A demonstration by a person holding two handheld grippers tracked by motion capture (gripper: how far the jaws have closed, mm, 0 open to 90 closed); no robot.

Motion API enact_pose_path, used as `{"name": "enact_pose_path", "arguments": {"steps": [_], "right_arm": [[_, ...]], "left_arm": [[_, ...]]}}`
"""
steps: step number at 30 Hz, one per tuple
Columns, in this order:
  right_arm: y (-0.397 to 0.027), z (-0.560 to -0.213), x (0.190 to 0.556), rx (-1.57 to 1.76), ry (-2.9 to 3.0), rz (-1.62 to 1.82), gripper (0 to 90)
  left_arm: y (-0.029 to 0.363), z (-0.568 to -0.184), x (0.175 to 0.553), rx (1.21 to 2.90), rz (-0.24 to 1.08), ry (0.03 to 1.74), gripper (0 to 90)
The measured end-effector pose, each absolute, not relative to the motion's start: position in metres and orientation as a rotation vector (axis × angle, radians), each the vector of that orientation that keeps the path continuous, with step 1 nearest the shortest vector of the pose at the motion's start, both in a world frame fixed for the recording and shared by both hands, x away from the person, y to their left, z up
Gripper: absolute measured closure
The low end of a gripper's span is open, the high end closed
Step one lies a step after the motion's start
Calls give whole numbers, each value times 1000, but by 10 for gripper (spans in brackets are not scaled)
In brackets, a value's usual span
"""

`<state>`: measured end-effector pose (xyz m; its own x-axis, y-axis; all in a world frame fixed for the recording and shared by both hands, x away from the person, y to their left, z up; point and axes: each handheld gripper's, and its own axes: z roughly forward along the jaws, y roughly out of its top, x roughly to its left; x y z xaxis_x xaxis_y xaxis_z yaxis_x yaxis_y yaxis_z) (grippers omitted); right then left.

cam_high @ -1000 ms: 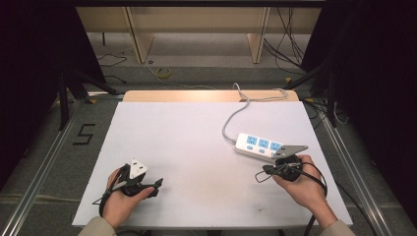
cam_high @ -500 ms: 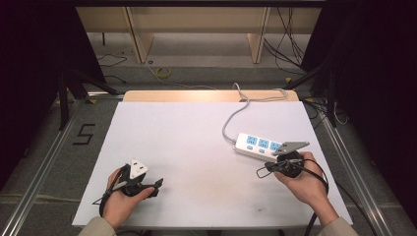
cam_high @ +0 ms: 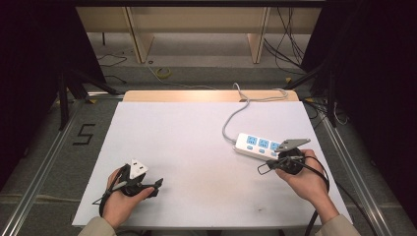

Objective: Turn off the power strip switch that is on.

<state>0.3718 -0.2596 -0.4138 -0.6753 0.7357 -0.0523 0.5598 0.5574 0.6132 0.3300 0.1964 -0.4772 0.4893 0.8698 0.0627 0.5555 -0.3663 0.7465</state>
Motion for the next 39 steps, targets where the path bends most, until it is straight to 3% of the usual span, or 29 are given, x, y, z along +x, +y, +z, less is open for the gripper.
{"name": "enact_pose_path", "arguments": {"steps": [39], "right_arm": [[-265,-413,384,1111,2503,769,900]], "left_arm": [[196,-477,330,2063,604,1170,211]]}}
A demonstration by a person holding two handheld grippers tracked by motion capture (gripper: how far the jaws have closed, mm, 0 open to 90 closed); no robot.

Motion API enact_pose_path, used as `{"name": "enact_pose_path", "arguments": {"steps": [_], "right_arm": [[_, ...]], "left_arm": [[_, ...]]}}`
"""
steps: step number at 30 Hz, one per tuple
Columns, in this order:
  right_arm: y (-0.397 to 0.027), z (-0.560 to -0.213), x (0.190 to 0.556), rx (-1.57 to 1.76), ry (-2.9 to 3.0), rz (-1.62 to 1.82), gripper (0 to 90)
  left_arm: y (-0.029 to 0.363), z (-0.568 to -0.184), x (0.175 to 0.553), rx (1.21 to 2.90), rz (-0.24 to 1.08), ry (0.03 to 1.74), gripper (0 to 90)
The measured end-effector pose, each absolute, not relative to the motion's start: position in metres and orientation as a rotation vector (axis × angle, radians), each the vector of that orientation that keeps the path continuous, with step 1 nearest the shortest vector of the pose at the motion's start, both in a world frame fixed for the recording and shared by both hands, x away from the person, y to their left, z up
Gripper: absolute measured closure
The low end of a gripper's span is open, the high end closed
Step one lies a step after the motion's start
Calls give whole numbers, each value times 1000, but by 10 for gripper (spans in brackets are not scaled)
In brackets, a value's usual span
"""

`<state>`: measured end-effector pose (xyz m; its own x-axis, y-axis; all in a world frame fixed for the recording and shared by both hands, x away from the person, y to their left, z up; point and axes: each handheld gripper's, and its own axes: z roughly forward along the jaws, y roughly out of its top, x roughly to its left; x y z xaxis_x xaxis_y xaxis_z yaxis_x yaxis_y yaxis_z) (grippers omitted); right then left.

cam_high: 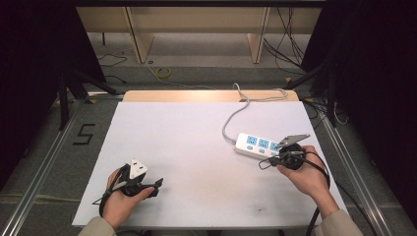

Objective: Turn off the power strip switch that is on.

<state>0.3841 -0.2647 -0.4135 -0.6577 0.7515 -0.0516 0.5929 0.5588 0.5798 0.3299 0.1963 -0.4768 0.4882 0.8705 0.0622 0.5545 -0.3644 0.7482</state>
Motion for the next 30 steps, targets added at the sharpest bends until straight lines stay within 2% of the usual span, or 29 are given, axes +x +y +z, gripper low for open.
{"name": "enact_pose_path", "arguments": {"steps": [30], "right_arm": [[-269,-414,396,1143,2490,741,900]], "left_arm": [[196,-477,330,2062,604,1169,211]]}}
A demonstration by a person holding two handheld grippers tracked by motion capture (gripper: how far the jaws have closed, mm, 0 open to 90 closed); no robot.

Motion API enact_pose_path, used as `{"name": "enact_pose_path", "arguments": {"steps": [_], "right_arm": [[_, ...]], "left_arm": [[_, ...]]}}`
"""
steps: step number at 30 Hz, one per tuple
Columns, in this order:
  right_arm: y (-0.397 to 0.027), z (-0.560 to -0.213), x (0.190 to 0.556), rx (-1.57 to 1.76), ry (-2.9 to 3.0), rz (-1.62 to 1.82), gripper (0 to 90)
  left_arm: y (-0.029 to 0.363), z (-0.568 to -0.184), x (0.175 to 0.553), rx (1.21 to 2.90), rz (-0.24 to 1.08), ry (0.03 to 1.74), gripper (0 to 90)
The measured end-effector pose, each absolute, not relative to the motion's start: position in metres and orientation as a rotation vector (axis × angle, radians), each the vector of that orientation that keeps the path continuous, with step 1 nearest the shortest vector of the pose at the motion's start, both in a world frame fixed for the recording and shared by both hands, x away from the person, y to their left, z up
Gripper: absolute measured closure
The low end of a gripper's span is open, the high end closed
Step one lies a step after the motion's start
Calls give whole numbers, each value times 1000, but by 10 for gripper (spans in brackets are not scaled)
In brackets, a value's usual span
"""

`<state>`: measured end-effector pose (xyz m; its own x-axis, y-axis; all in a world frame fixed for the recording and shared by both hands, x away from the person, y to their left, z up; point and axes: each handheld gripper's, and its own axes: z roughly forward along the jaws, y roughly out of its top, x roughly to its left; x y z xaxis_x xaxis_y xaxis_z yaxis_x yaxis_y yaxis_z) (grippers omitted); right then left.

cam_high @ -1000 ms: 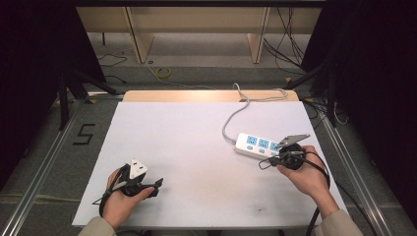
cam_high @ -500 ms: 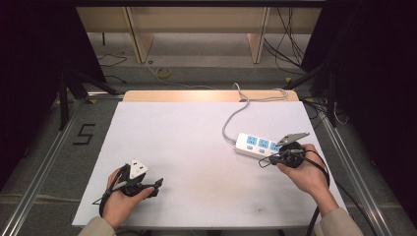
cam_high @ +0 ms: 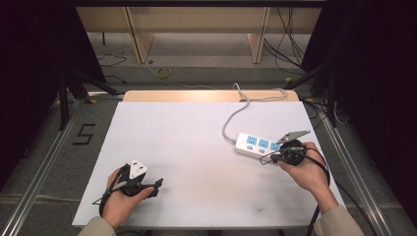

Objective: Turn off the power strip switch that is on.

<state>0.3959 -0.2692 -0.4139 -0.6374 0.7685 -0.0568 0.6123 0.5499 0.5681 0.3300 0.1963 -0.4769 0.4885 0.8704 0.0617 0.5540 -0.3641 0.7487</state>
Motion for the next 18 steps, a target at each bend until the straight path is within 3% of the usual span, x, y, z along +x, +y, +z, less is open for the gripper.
{"name": "enact_pose_path", "arguments": {"steps": [18], "right_arm": [[-271,-414,404,1161,2480,717,900]], "left_arm": [[196,-477,330,2062,604,1167,214]]}}
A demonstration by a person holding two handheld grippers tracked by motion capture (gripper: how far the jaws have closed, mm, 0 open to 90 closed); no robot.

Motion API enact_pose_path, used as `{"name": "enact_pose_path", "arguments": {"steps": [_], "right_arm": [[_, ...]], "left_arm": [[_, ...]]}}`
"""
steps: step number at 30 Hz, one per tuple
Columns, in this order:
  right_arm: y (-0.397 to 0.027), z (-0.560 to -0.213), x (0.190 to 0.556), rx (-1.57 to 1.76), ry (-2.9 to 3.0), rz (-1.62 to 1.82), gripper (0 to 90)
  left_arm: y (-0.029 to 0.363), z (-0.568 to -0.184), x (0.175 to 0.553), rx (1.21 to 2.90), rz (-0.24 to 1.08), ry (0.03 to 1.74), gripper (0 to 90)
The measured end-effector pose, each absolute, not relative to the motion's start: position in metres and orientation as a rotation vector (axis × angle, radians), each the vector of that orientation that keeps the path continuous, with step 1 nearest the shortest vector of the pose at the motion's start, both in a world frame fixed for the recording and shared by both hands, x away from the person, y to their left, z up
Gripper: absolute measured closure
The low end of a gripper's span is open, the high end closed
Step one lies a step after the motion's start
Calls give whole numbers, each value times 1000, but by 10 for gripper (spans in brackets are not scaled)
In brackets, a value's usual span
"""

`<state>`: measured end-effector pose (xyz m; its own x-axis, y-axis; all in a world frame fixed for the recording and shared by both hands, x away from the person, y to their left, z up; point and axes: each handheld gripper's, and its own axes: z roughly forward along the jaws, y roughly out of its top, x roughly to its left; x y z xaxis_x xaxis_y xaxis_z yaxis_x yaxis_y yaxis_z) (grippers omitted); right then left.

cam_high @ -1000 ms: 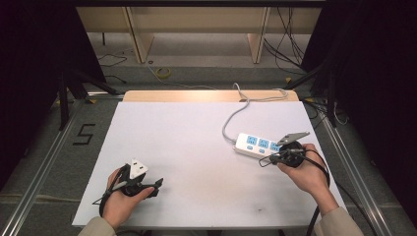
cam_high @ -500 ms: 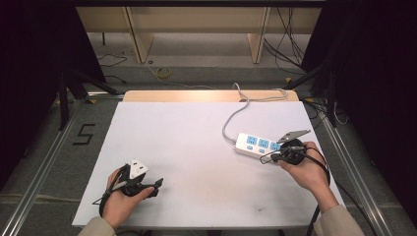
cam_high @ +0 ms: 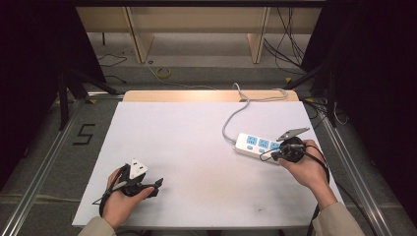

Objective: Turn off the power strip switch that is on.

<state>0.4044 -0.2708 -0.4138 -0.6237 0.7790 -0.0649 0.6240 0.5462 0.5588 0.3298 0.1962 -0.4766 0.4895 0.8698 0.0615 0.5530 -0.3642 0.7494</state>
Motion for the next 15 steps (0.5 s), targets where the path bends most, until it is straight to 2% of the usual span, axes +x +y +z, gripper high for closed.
{"name": "enact_pose_path", "arguments": {"steps": [15], "right_arm": [[-273,-411,409,1174,2465,711,900]], "left_arm": [[196,-477,330,2062,603,1167,215]]}}
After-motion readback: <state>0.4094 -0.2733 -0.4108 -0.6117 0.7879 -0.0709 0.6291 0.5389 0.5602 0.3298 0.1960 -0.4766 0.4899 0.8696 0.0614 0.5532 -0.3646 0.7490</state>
